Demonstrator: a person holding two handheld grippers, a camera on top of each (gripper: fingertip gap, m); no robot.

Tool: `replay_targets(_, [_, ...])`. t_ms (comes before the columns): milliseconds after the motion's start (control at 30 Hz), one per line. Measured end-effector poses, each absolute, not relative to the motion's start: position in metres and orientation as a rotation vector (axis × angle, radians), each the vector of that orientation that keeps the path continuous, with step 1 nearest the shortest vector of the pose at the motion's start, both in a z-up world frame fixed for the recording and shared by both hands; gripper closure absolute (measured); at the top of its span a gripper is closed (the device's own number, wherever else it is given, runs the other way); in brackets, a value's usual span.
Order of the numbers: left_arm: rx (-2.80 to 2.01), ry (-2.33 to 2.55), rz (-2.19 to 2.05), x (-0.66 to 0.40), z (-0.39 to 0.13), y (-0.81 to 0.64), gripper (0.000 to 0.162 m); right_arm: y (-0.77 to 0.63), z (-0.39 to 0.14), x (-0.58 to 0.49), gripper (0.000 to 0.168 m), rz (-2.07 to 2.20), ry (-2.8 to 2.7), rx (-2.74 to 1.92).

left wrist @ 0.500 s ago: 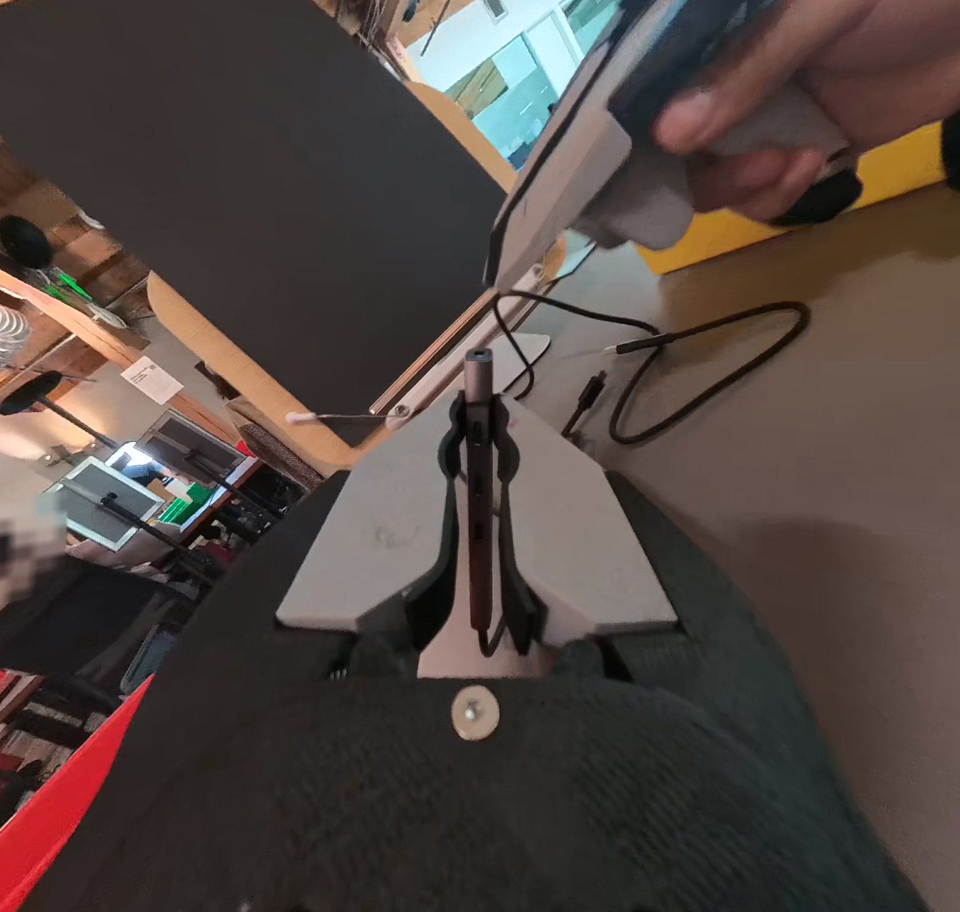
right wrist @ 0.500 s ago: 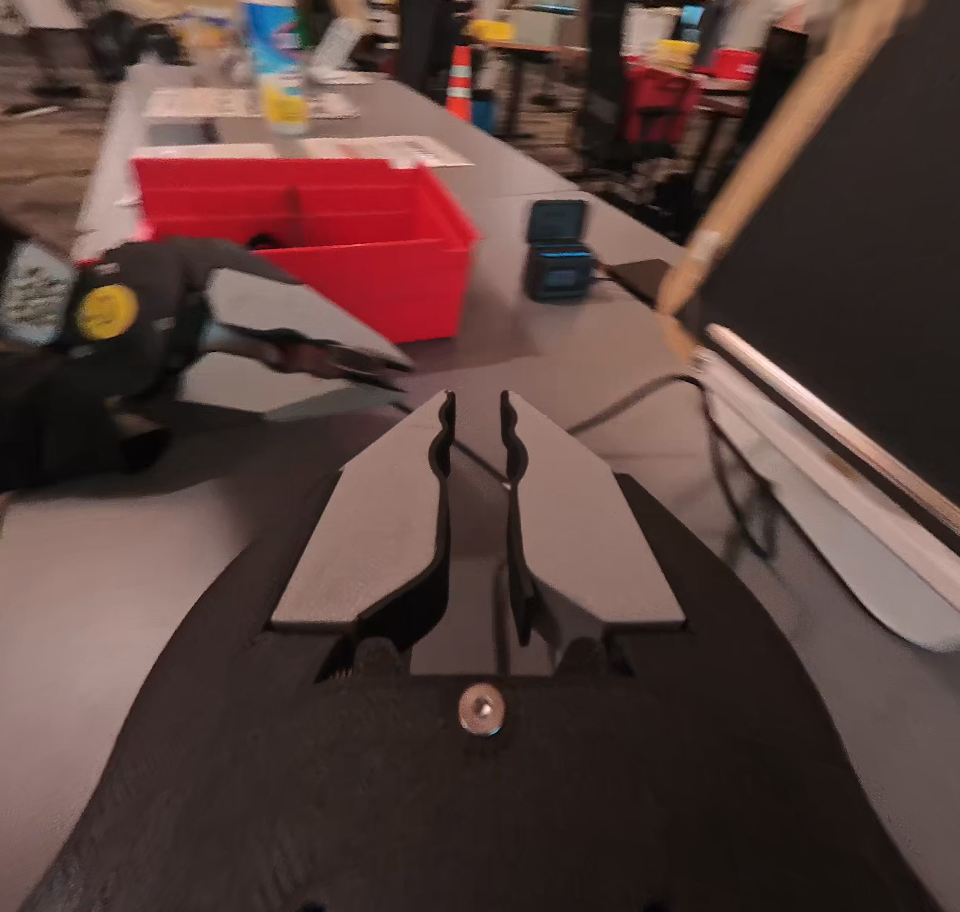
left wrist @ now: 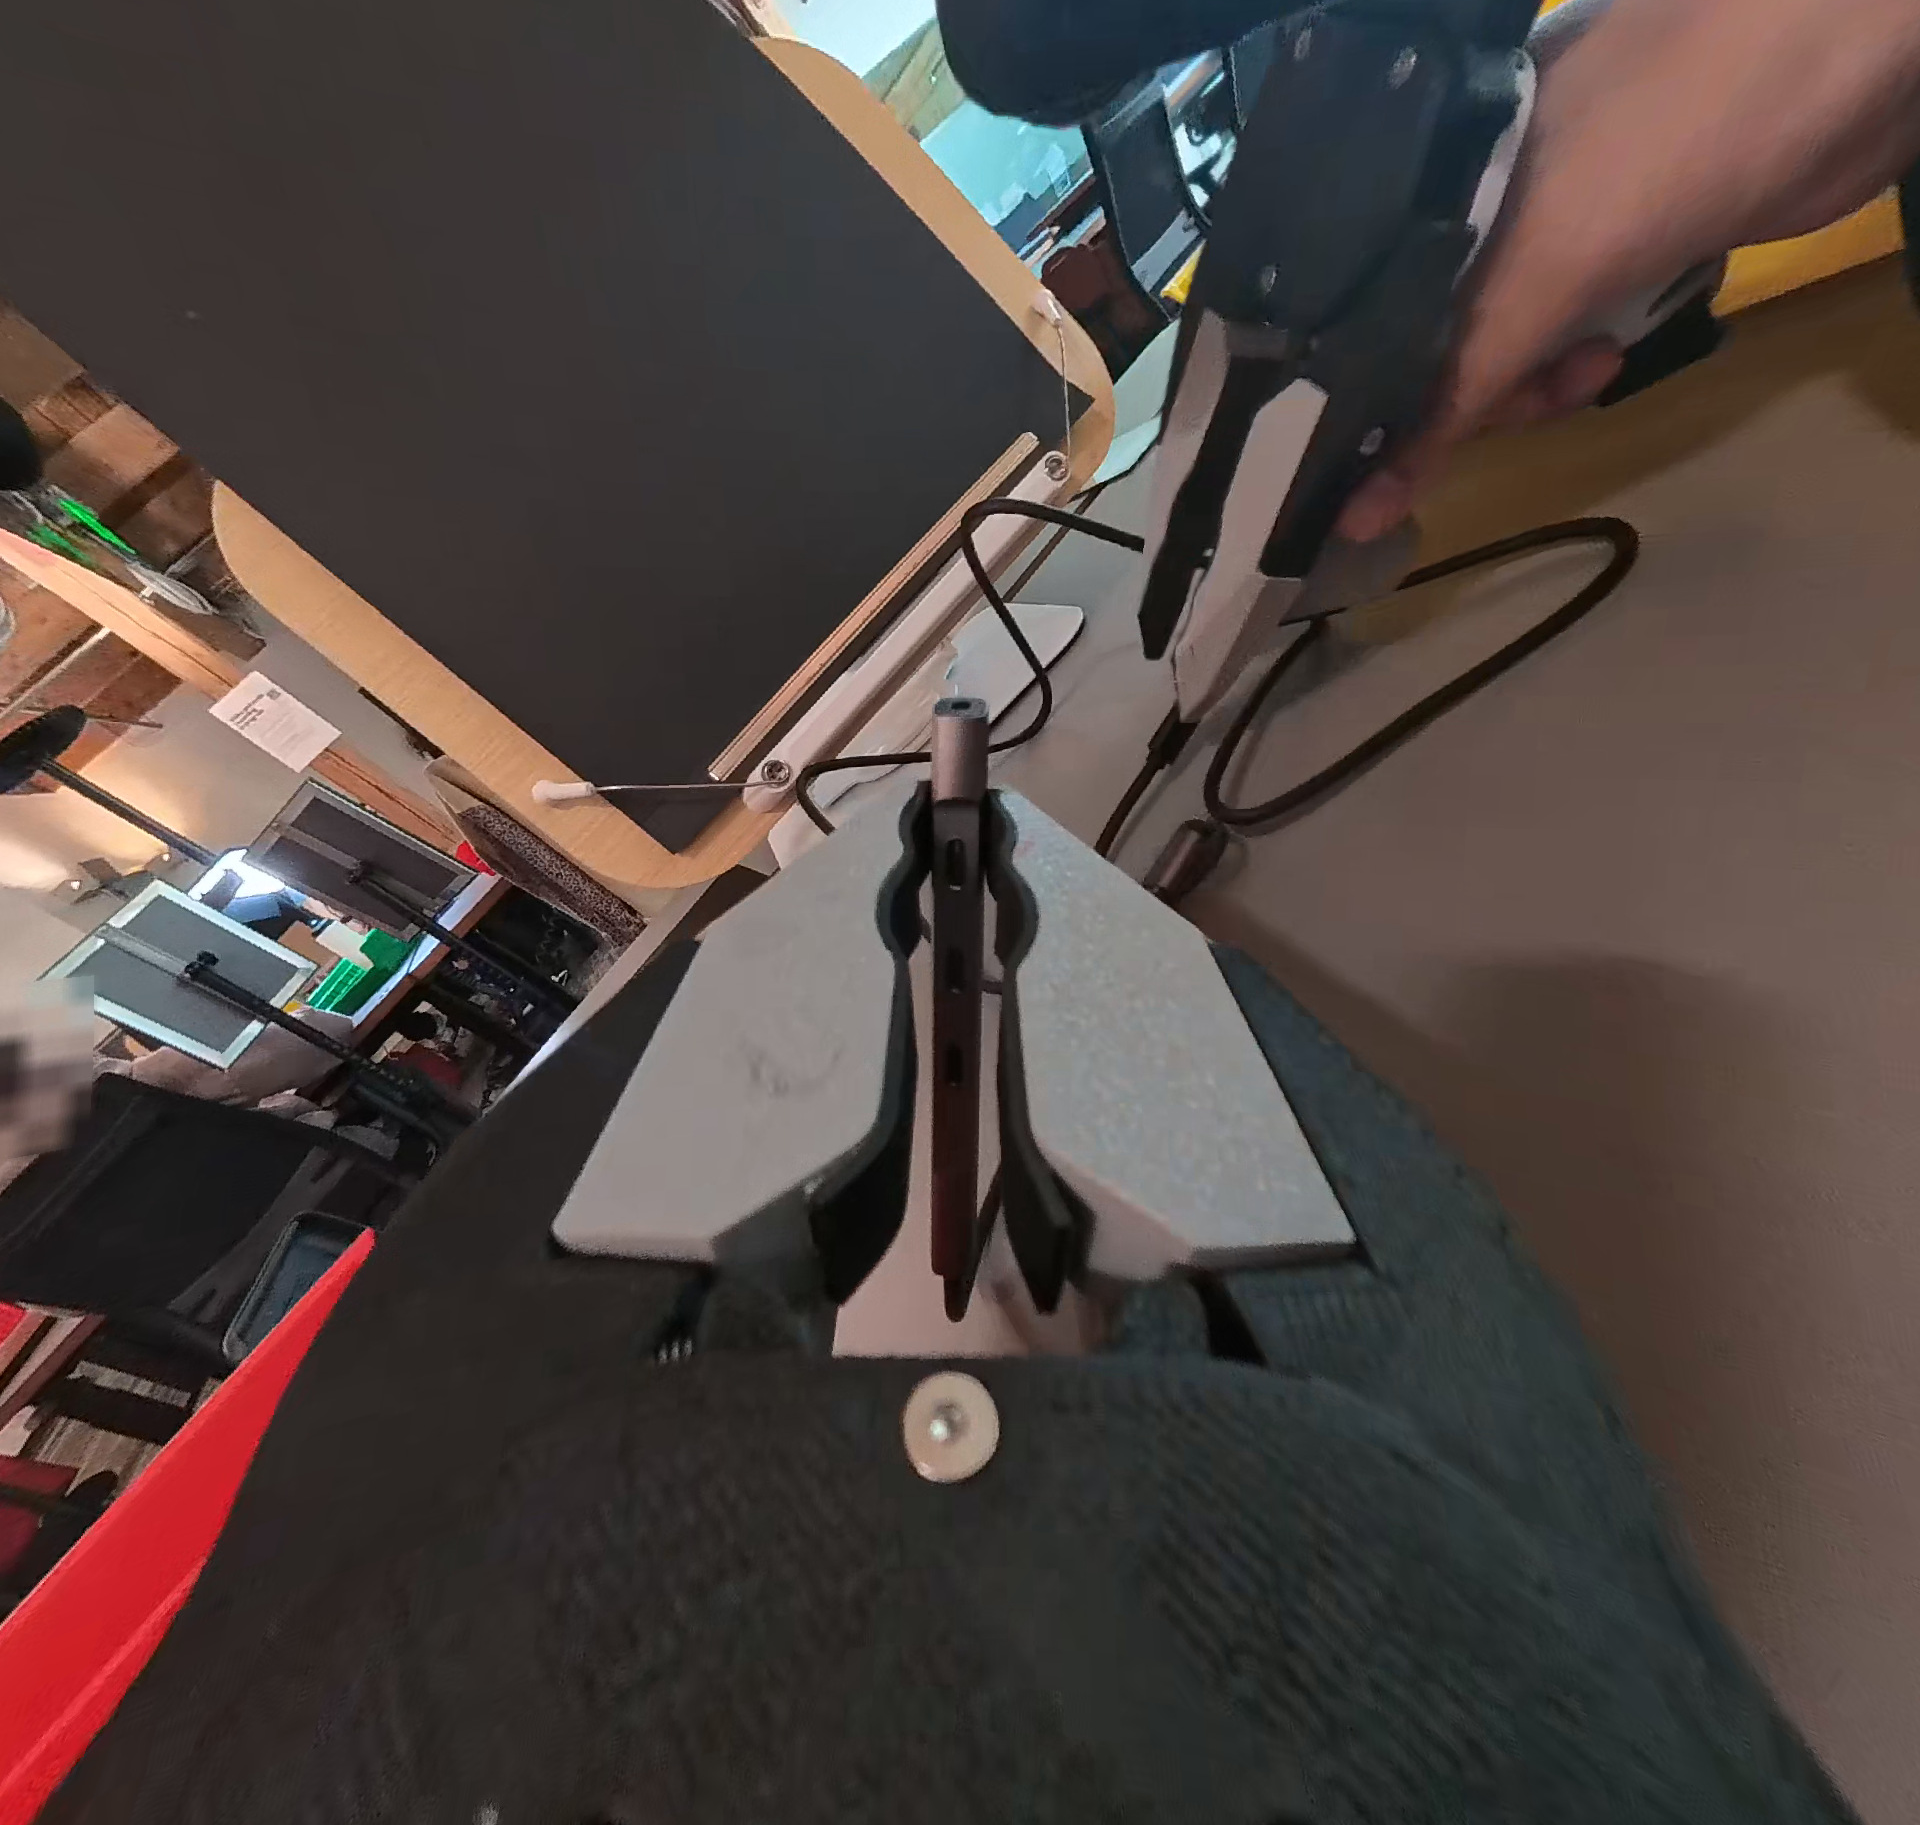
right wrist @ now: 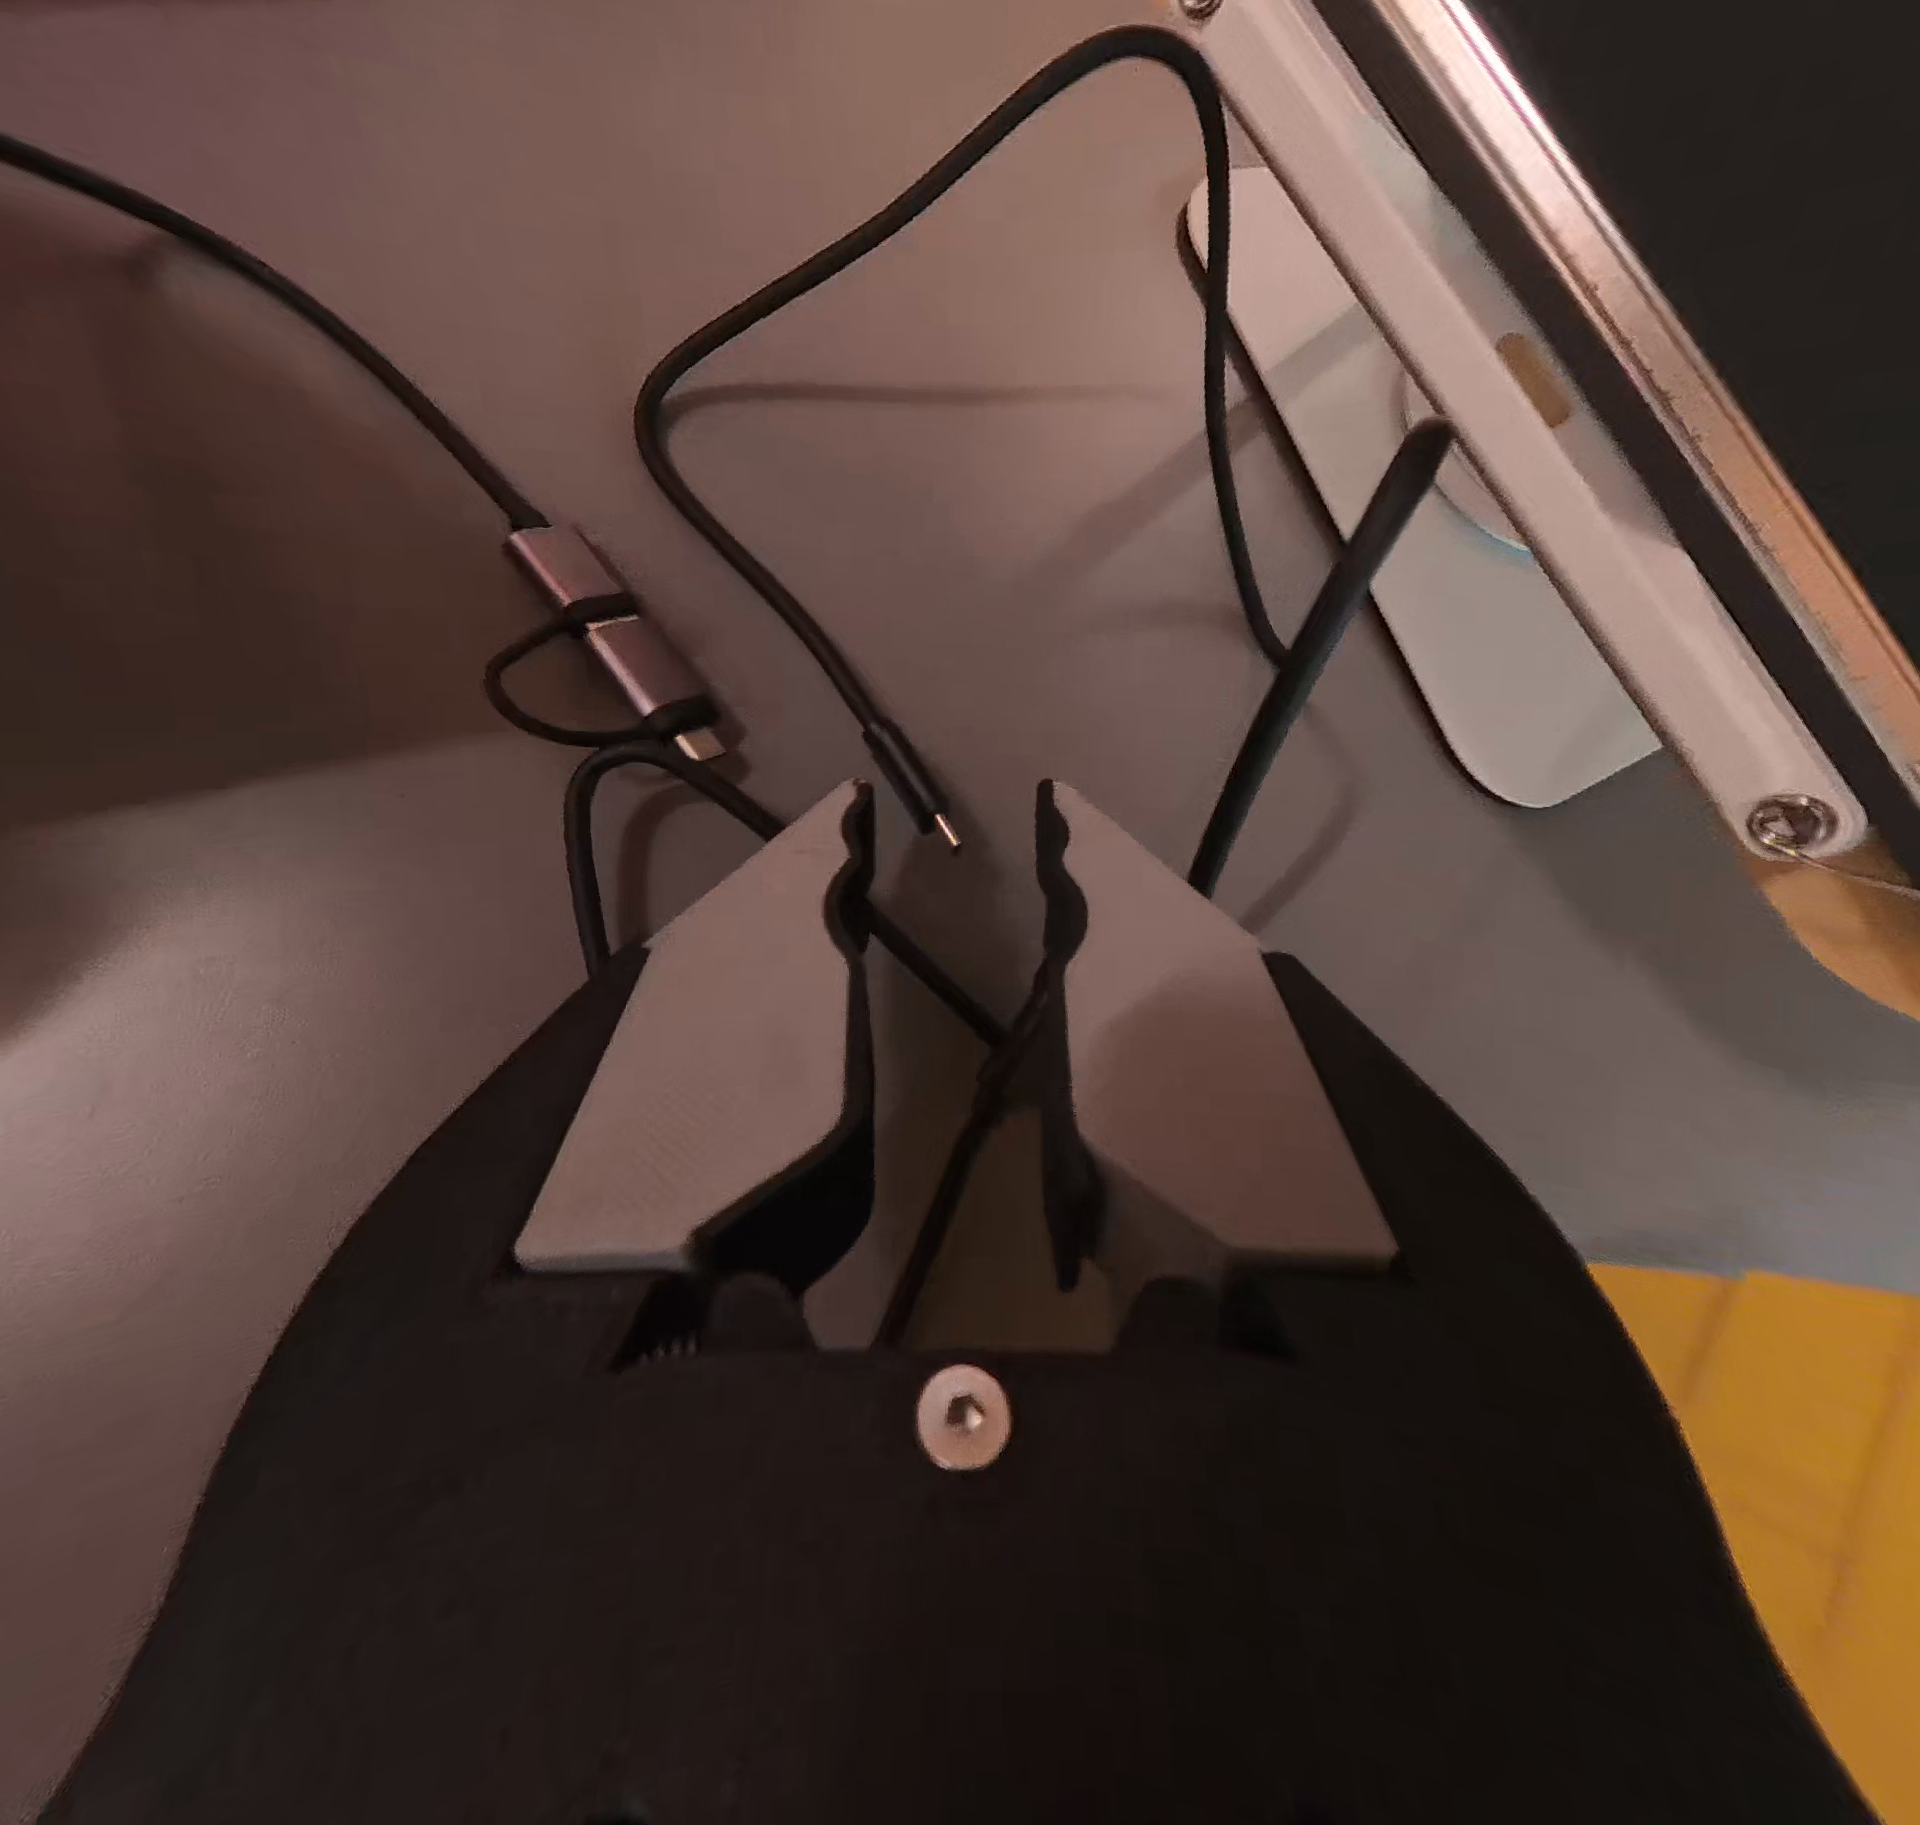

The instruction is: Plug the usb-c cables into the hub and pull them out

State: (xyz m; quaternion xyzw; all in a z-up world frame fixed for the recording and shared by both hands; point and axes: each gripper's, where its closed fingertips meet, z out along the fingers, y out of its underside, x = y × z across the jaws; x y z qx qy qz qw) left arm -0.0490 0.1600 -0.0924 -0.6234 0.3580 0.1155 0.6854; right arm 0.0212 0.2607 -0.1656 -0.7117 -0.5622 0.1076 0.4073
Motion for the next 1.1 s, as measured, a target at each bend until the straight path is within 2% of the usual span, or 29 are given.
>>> replay_targets(100, [-1.409, 0.822, 0.247, -0.046, -0.096, 0.16, 0.155, 0.266, -0.171, 0.016, 0.138, 0.29, -1.421, -1.764])
replay_targets(200, [-1.442, 0.849, 0.243, -0.044, -0.103, 0.161, 0.155, 0.265, -0.184, 0.016, 0.162, 0.303, -1.459, -1.819])
replay_targets(267, [-1.442, 0.876, 0.255, -0.041, -0.107, 0.161, 0.155, 0.257, -0.181, 0.016, 0.163, 0.333, -1.504, -1.812])
replay_targets(367, [-1.445, 0.945, 0.289, -0.036, -0.116, 0.159, 0.155, 0.232, -0.145, 0.006, 0.166, 0.48, -1.517, -1.686])
replay_targets(533, [-1.497, 1.163, 0.341, -0.019, -0.154, 0.153, 0.152, 0.207, -0.103, -0.002, 0.168, 0.547, -1.503, -1.516])
replay_targets(633, [-1.54, 1.212, 0.37, -0.017, -0.168, 0.155, 0.15, 0.195, -0.106, -0.007, 0.168, 0.613, -1.539, -1.52])
replay_targets(833, [-1.555, 1.218, 0.383, -0.017, -0.171, 0.15, 0.145, 0.227, -0.119, 0.006, 0.168, 0.465, -1.441, -1.615])
replay_targets(1000, [-1.57, 1.187, 0.33, -0.018, -0.167, 0.147, 0.14, 0.256, -0.143, 0.011, 0.131, 0.406, -1.363, -1.714])
replay_targets(1100, [-1.569, 1.192, 0.334, -0.018, -0.167, 0.147, 0.141, 0.265, -0.165, 0.016, 0.132, 0.36, -1.399, -1.775])
